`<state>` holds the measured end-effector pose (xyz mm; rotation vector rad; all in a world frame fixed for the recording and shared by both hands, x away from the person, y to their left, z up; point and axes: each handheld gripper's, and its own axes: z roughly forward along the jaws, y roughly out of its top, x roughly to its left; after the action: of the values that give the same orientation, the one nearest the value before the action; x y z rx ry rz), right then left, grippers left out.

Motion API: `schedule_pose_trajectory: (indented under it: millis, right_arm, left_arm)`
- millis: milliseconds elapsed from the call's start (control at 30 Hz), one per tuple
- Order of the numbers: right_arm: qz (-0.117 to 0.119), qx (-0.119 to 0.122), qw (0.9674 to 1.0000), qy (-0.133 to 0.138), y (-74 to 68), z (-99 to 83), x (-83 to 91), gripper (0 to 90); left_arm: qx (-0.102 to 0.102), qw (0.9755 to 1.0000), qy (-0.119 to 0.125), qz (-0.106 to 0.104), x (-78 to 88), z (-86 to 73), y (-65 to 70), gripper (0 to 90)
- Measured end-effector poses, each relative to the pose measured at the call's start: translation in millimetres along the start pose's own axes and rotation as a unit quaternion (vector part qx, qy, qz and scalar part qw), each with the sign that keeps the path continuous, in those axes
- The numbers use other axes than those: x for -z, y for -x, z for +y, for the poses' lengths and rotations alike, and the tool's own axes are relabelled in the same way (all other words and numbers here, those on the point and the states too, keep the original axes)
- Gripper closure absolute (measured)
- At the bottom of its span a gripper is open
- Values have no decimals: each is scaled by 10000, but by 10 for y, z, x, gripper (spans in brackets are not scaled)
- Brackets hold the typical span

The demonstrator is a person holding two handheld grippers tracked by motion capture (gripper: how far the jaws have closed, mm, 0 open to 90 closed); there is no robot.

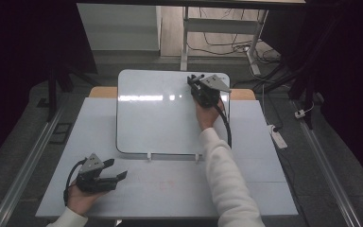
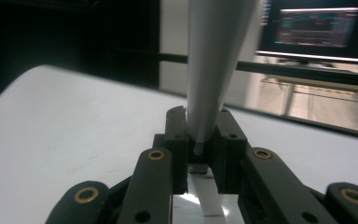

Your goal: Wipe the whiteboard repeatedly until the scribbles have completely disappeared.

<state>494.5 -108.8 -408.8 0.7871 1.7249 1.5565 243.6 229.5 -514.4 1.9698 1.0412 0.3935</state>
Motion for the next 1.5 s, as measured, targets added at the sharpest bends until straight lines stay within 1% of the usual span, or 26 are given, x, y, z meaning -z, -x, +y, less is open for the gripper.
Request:
schedule_pose_trajectory:
  millis: [67,100,133,267,333,367,400,433,500,567,633,700,767,800,900,967,1000,1067,1133,1200,1267,1333,1367,1433,1467,1500]
  right_arm:
    - [198,216,9995,-65,-128,-18,-53,780]
    - [184,263,9994,-84,-149,-19,-65,780]
    - [165,237,9996,-75,-124,-13,-61,780]
    - [-392,140,9991,-3,118,15,71,780]
    - [-456,-45,9989,59,220,15,131,780]
    - [-454,-42,9989,69,217,12,136,779]
    - [-418,-31,9991,69,177,7,121,779]
    - [-296,-28,9995,64,112,-2,88,780]
    - [-89,132,9999,33,-55,-26,-3,779]
    - [-23,249,9997,8,-162,-38,-60,780]
    - [-65,279,9996,2,-141,-30,-53,780]
    - [-315,314,9990,48,-60,-15,-8,779]
    - [-390,129,9991,110,15,-8,18,780]
    - [-401,142,9990,123,0,-9,11,780]
    - [-162,255,9995,116,-137,-21,-56,780]
    - [-135,368,9992,91,-183,-34,-71,780]
    - [-115,341,9993,97,-155,-37,-62,780]
    - [-326,305,9989,133,-65,-29,-22,780]
    - [-386,211,9989,164,18,-21,16,780]
    - [-375,240,9988,185,4,-26,18,780]
    - [-223,248,9992,211,-56,-40,-9,780]
    - [-228,329,9991,157,-96,-47,-24,780]
    - [-271,328,9990,132,-74,-41,-10,780]
    - [-483,256,9984,145,52,-24,66,780]
    - [-567,157,9982,153,123,-19,108,780]
    - [-590,78,9981,160,179,-19,139,780]
  left_arm:
    - [-18,10000,-20,2,-9,3,4,286]
    - [-21,10000,-18,-4,-9,4,11,286]
    - [-30,10000,-18,-12,-4,3,16,286]
    - [-3,10000,26,4,18,-3,13,286]
    - [10,10000,10,1,13,-3,8,286]
    - [10,10000,12,-3,11,-1,8,286]
    - [1,10000,21,2,9,3,12,286]
    - [-20,10000,11,-12,9,8,15,286]
    - [-41,10000,10,-7,6,14,24,286]
    - [-39,10000,9,-12,2,14,23,286]
    - [-32,10000,8,-20,5,10,16,286]
    - [-14,10000,35,-17,15,7,10,286]
    - [-3,10000,37,-22,17,7,5,287]
    - [-11,10000,38,-19,16,9,8,286]
    - [-24,10000,37,-28,12,13,14,286]
    - [-33,10000,30,-21,11,13,15,286]
    - [-29,10000,38,-19,14,11,17,286]
    - [-24,10000,49,-13,24,8,14,286]
    - [-8,10000,50,-13,23,7,8,286]
    - [-12,10000,39,-8,18,9,11,286]
    - [-19,10000,43,-13,16,11,16,287]
    - [-27,10000,34,-16,13,11,17,286]
    - [-18,10000,31,-19,12,10,16,286]
    - [-8,10000,50,-11,16,7,17,287]
    - [-17,10000,52,-8,17,7,15,287]
    - [-12,10000,53,-9,15,8,14,287]
